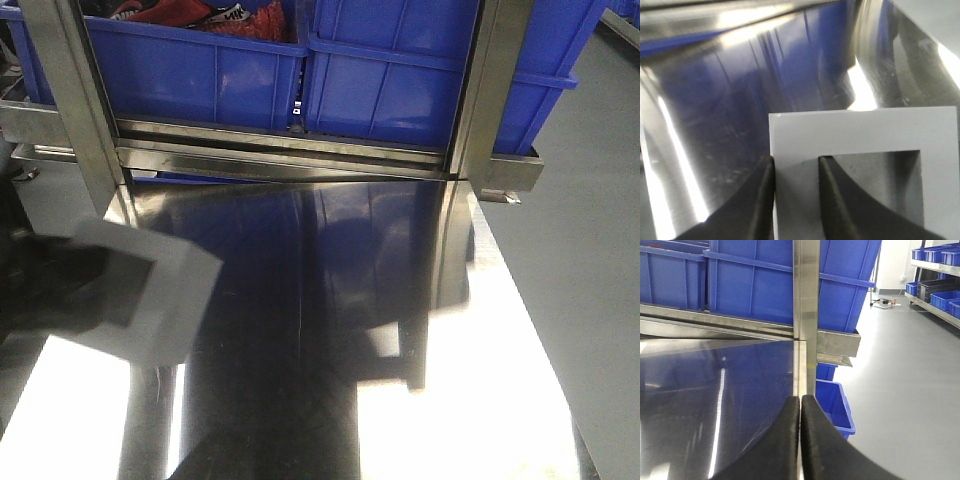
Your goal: Sort gray base to blue bin
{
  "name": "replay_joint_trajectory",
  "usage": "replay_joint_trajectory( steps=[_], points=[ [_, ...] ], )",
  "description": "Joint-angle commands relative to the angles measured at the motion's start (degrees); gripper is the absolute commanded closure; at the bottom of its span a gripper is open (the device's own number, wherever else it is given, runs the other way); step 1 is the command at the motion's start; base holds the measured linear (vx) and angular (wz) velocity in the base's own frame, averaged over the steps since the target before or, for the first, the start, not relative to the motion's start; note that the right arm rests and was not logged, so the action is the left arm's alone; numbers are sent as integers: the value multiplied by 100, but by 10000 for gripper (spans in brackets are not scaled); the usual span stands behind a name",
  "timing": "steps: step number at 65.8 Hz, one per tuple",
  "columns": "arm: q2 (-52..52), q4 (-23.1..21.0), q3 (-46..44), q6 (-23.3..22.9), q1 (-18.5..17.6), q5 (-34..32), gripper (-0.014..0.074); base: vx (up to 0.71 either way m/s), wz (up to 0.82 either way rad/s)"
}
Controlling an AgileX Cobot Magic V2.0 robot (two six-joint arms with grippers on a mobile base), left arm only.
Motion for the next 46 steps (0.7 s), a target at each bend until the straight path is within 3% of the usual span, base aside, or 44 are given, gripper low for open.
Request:
replay_joint_trajectory(
  steps=[1,9,27,46],
  points=[
    [-850,222,215,-82,-17,-454,602,0,0],
    [-1798,418,688,-210,-17,-491,602,0,0],
    [-3584,595,2002,-228,-17,-1232,602,0,0],
    [-4677,740,2855,-227,-17,-2009,602,0,0]
  ],
)
